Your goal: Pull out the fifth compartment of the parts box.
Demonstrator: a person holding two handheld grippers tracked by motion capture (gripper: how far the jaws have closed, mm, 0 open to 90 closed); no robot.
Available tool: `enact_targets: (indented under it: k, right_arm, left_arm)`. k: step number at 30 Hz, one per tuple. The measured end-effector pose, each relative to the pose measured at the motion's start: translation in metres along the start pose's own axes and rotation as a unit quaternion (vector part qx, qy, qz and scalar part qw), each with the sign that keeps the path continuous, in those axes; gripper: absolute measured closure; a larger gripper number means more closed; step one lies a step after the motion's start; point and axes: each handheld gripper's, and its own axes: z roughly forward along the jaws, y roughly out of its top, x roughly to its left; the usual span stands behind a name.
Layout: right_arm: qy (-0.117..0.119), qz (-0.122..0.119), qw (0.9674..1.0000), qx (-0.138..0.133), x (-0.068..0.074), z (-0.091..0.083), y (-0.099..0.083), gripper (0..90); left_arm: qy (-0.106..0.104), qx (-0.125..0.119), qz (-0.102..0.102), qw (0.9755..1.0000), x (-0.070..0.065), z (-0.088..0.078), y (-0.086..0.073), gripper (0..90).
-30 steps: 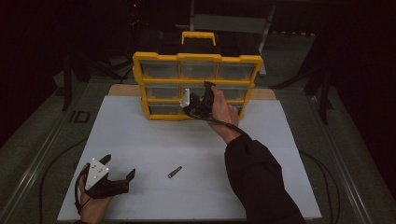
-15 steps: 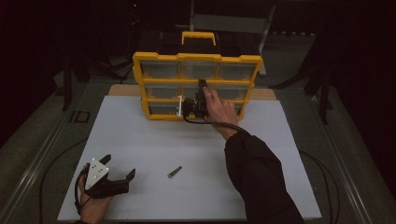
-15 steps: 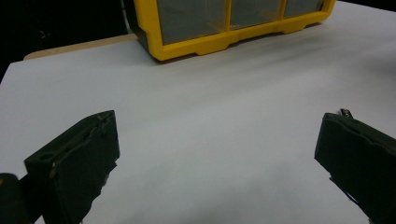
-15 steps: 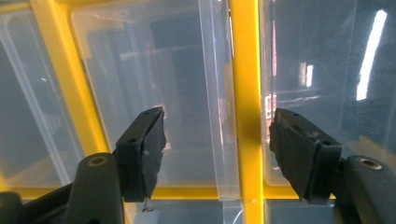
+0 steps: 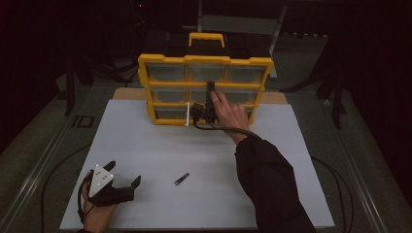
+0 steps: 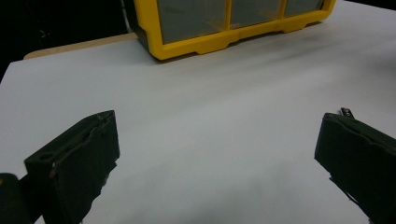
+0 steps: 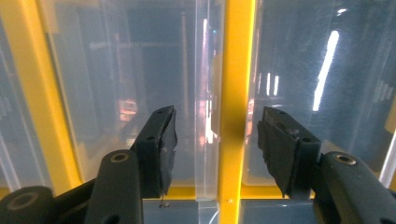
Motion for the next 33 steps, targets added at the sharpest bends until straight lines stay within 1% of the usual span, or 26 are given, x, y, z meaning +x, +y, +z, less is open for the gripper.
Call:
enact_targets:
  k: [1,5,7,13,15,19,23,25,29,33]
  right_arm:
    - [0.001,-0.005,1.0000,0.000,0.0003,-0.0001,-0.0001,47.0]
    - [-0.007,-0.012,0.9999,0.000,0.0031,-0.0007,-0.0003,48.5]
    - [-0.020,-0.023,0.9995,0.000,0.0049,-0.0013,0.0003,50.5]
    - [-0.035,-0.035,0.9987,0.003,0.0055,-0.0015,0.0019,53.0]
    - [-0.044,-0.036,0.9983,0.002,0.0053,-0.0015,0.0019,53.4]
    - [-0.045,-0.041,0.9981,0.001,0.0065,-0.0014,0.0017,55.5]
    - [-0.045,-0.038,0.9983,0.000,0.0064,-0.0021,0.0007,56.8]
    - [-0.041,-0.034,0.9986,0.000,0.0053,-0.0025,0.0003,56.7]
    - [-0.041,-0.031,0.9987,-0.008,0.0041,-0.0061,-0.0003,57.2]
    - [-0.033,-0.033,0.9989,-0.011,0.0030,-0.0096,-0.0006,58.7]
  left_arm:
    - [0.000,0.000,0.000,1.0000,0.0001,-0.0001,0.0000,0.5]
    - [0.001,0.000,0.000,1.0000,0.0002,-0.0001,-0.0001,0.5]
    - [0.001,0.000,0.000,1.0000,0.0002,-0.0001,-0.0001,0.5]
    - [0.002,0.001,0.000,1.0000,0.0003,-0.0002,-0.0001,0.5]
    - [0.002,0.001,0.000,1.0000,0.0003,-0.0002,-0.0001,0.5]
    - [0.001,0.002,0.000,1.0000,0.0002,0.0000,-0.0002,0.5]
    - [0.001,0.001,0.000,1.0000,0.0003,-0.0001,-0.0002,0.5]
    - [0.002,0.001,0.000,1.0000,0.0005,-0.0001,-0.0003,0.6]
    - [0.001,0.002,0.000,1.0000,0.0004,-0.0001,-0.0004,0.5]
    - [0.001,0.002,0.000,1.0000,0.0003,0.0001,-0.0004,0.5]
